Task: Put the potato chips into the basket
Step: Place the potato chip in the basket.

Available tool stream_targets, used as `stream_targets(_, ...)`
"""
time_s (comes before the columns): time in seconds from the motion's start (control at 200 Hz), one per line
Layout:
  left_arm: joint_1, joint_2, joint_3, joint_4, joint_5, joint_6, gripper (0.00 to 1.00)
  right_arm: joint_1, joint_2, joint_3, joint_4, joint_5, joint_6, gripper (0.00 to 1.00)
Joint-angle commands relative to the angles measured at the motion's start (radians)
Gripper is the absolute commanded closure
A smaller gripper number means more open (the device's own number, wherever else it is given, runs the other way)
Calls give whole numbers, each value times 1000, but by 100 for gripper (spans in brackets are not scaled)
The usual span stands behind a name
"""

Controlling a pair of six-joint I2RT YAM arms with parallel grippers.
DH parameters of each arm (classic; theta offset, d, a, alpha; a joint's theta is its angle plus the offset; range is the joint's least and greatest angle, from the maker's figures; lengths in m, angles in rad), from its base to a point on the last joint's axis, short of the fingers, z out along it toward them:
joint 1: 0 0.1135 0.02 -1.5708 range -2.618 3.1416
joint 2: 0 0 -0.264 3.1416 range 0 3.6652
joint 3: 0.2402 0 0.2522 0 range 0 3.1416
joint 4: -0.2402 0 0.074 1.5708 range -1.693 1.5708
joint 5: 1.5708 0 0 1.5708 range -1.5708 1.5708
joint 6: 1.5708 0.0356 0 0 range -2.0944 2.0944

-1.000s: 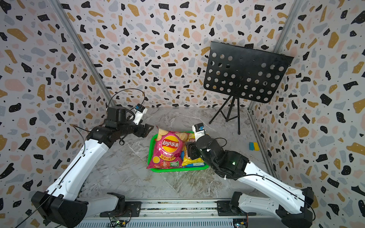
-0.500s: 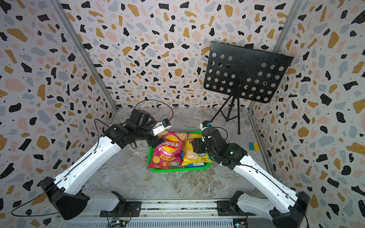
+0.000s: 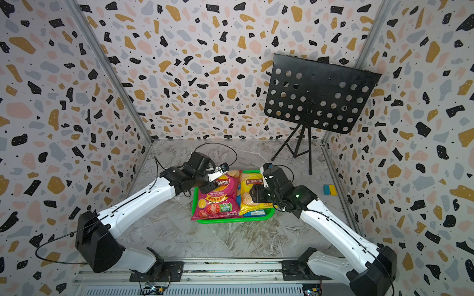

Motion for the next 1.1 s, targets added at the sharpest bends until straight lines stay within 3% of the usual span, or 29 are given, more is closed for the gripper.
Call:
stream_targets(0.0,-2,-66,-67,-10,-85,-46,34,-3,19,14,-9,-14,-11,37)
stream_targets(0.185,0,-114,-78,-51,-55,-63,32,-4,50,30,3,-30,-17,37)
stream_targets(0.571,-2,-61,162,-211,138,-43,25,-10,32,57,-24,4,-69,37)
stream_targets(0.736,-2,7,142,-116,115,-65,23,-48,30,75,-36,-33,-100,37)
stream_targets(1.096,-2,142,134,-86,44,-104,22,-83,25,63,-56,-56,-115,37)
